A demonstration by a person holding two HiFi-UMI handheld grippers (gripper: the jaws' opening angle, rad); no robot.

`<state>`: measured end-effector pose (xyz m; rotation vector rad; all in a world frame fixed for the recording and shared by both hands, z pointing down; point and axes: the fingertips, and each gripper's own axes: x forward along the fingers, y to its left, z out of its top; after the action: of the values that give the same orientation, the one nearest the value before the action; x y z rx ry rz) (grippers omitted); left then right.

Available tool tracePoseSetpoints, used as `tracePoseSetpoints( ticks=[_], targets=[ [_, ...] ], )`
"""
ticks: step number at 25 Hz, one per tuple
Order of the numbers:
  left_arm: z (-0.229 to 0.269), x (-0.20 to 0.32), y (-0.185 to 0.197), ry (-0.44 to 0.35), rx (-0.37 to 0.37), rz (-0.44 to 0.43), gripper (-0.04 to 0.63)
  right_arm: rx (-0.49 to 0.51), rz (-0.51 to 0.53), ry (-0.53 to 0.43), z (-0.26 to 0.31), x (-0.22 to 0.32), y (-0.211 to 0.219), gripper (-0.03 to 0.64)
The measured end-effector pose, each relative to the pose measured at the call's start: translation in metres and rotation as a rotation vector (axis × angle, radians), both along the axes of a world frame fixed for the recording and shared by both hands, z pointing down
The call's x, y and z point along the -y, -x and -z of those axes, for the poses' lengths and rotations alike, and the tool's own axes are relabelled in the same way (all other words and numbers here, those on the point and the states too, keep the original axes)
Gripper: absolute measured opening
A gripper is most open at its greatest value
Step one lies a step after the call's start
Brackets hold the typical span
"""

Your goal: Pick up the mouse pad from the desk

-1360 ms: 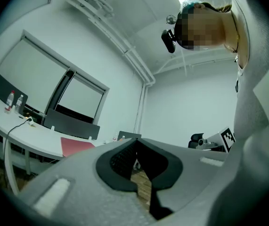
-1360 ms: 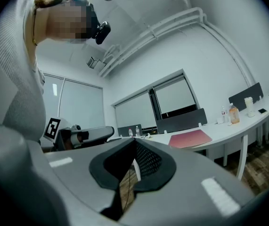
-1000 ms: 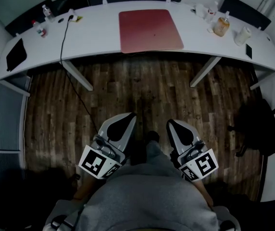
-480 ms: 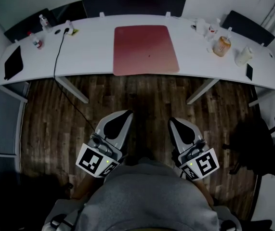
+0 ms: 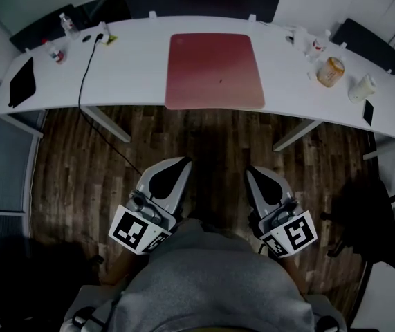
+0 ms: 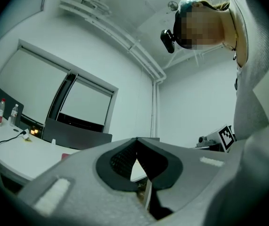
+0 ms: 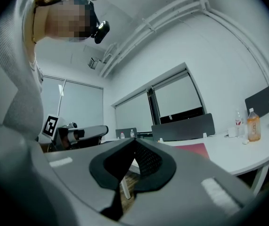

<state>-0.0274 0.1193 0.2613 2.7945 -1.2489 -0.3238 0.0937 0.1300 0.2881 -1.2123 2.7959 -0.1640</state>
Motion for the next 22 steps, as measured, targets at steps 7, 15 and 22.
tracePoseSetpoints(
  ticks=[7, 15, 22],
  targets=[
    [0.008, 0.011, -0.002, -0.005, -0.030, 0.007, -0.002, 0.030, 0.028, 0.034, 0.003, 0.001, 0.009, 0.002],
    [0.001, 0.008, -0.005, -0.009, 0.005, 0.021, -0.002, 0.047, 0.030, 0.030, 0.000, 0.006, 0.001, 0.002],
    [-0.012, 0.008, 0.005, 0.018, 0.024, 0.049, -0.002, 0.051, 0.051, 0.073, -0.013, 0.014, -0.001, 0.002]
  ],
)
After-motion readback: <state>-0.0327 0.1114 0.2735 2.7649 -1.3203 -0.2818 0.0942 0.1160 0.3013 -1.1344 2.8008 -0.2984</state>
